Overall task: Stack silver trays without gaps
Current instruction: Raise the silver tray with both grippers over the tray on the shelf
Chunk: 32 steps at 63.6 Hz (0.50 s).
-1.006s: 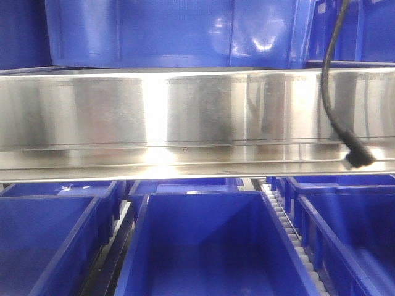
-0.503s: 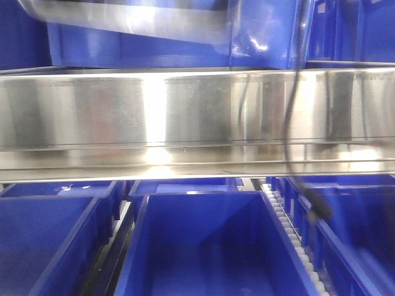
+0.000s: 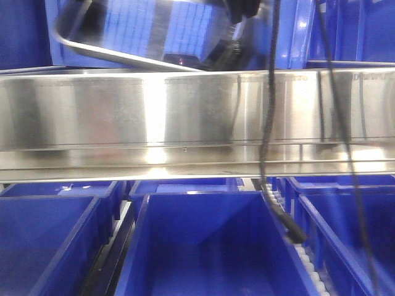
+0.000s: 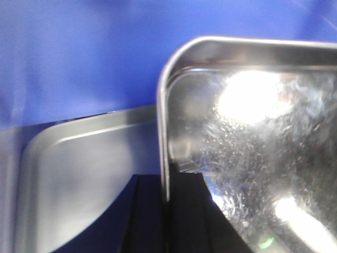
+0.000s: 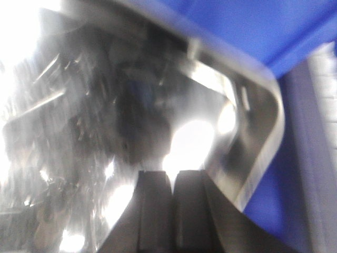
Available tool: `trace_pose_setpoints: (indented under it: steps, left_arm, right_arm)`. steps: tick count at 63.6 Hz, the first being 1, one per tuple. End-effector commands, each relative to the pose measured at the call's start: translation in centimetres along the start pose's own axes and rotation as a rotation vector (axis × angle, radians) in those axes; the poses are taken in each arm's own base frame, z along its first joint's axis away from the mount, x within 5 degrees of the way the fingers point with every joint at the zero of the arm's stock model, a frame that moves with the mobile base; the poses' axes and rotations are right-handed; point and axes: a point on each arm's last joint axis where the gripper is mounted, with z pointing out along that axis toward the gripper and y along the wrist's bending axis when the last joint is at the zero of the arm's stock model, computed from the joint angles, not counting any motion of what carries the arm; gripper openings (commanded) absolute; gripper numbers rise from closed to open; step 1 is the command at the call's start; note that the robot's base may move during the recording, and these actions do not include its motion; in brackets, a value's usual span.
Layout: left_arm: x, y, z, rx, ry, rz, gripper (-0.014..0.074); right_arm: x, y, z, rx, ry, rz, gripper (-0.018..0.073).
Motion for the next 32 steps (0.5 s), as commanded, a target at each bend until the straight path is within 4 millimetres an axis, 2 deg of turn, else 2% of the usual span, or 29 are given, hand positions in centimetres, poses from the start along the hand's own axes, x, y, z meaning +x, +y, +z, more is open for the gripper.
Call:
trace_pose_setpoints:
  steps: [1, 32]
  left_arm:
    - [-0.72, -0.41, -0.61, 0.012, -0.054, 0.024, -0.0017]
    - [0.02, 0.26, -0.59, -0.036, 0.03, 0.035, -0.0017]
  right_arm:
    - [-0.24, -0.57, -0.4, 0.036, -0.019, -0.015, -0.0078]
    - [-0.15, -0.51, -0.64, 0.017, -0.012, -0.005, -0.0078]
